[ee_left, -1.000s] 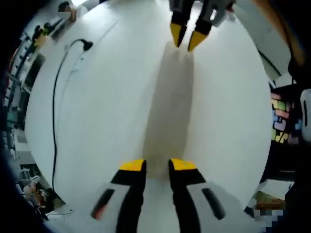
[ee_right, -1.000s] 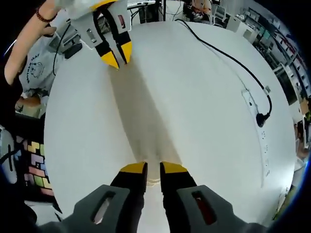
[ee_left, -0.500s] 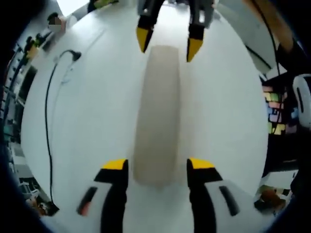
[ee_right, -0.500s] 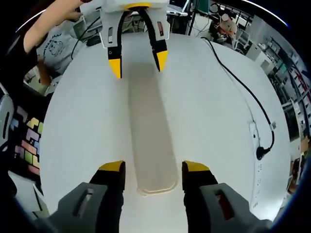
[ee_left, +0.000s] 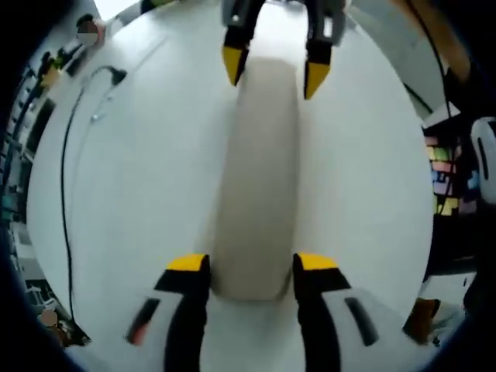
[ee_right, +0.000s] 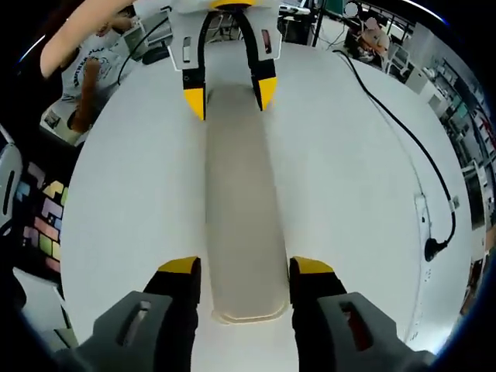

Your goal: Arrange the utensils inside the cutlery case until each visible utensil rests in its matching compartment.

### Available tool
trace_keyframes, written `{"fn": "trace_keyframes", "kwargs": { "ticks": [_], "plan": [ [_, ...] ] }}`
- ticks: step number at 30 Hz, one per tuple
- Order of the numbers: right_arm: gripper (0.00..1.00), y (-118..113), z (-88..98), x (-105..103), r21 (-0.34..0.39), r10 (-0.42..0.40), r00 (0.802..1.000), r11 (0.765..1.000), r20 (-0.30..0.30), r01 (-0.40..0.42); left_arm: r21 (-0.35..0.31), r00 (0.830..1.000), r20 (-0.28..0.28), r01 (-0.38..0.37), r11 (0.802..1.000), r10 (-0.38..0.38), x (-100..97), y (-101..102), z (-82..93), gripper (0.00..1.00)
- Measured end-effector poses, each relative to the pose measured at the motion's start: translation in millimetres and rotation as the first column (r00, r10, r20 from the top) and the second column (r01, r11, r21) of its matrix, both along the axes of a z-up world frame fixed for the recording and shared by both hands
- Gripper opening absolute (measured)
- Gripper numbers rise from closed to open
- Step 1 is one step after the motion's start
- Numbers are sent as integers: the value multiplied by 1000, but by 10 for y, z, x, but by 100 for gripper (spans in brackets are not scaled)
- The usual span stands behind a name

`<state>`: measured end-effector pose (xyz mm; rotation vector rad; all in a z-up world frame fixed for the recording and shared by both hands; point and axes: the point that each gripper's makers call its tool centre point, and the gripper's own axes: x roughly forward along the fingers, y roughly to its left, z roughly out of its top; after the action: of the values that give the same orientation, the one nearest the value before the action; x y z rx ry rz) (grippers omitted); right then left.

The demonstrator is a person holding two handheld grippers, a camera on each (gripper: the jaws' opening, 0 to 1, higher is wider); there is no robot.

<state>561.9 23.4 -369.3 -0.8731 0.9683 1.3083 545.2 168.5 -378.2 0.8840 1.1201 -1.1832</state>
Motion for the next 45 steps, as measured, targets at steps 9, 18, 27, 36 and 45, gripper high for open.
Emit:
{"fn": "trace_keyframes", "kwargs": {
  "ticks": [9, 18, 27, 36, 45],
  "plan": [
    [44, 4, -101, -26, -4, 33, 999, 999, 8, -33, -10, 1000, 26, 16, 1000, -16, -18, -29, -27, 46],
    [44, 37, -126, -131, -26, 22, 999, 999, 26, -22, -49, 998, 54, 18, 999, -15, -21, 6, 13, 45],
    [43, 42, -101, -103, 17, 48, 998, 999, 37, -49, -54, 998, 59, 32, 998, -28, -42, -22, 11, 44],
    [43, 45, -67, -49, 72, 41, 998, 996, 38, -44, -72, 997, 63, 38, 997, -34, 13, -33, 33, 44],
    [43, -24, 40, -45, 76, 25, 998, 997, 53, -29, -90, 995, 88, 47, 995, -39, 35, -86, 164, 44]
  ]
}}
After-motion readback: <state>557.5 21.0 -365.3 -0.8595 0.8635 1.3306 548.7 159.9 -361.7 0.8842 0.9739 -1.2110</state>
